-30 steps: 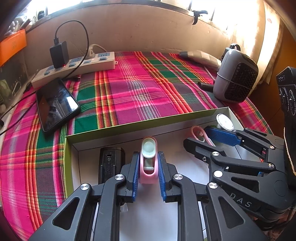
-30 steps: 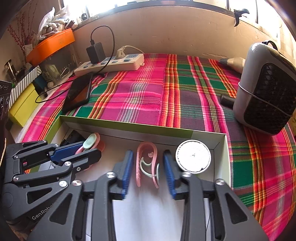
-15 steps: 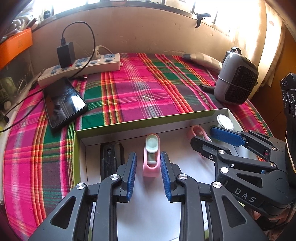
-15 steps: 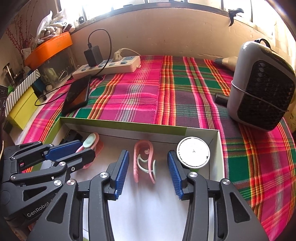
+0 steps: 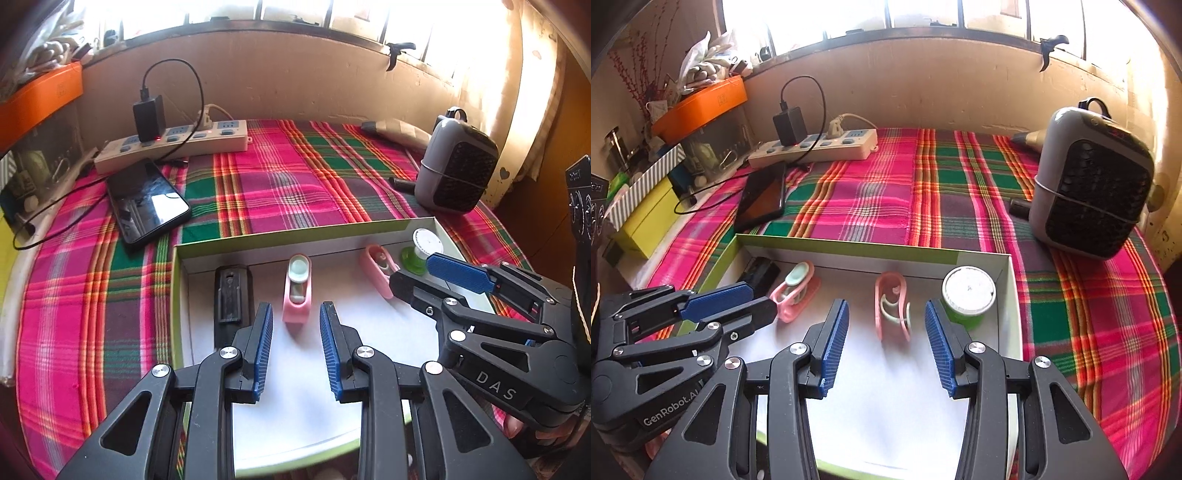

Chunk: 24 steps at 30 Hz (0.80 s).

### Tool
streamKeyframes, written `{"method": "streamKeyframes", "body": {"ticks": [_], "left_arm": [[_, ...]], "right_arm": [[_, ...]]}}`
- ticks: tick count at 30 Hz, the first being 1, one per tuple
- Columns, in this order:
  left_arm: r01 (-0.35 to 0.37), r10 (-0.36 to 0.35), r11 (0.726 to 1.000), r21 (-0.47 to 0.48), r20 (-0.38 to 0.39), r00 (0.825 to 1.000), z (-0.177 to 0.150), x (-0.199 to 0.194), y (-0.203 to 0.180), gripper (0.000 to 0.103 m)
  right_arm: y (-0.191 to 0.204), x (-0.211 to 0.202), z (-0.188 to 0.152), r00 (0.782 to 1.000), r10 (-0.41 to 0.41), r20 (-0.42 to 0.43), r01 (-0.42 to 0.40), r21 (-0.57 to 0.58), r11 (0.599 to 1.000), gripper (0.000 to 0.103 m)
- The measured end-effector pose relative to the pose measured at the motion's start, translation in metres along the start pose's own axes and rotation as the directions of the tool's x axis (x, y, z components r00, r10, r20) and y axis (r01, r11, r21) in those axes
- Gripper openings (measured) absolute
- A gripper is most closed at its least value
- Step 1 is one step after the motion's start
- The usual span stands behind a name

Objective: Organize objects
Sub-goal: 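Withdraw both tools from the box toward the loose items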

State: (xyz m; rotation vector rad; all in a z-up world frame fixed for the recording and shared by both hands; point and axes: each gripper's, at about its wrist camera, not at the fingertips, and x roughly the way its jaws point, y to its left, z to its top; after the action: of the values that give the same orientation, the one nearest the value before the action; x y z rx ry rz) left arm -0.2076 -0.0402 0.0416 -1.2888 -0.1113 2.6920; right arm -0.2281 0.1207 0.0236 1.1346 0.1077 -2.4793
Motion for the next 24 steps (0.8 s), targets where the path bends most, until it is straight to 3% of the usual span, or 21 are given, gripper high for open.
{"method": "streamKeyframes", "body": {"ticks": [24], "left_arm": [[-0.018,0.019,1.000,-0.009,0.095,0.995,-0.052,-0.069,0.001,0.025]], "right_arm": [[0.011,-0.057,-0.045,0.998,0.005,0.068,-0.005,0.002,1.000,0.045]]}}
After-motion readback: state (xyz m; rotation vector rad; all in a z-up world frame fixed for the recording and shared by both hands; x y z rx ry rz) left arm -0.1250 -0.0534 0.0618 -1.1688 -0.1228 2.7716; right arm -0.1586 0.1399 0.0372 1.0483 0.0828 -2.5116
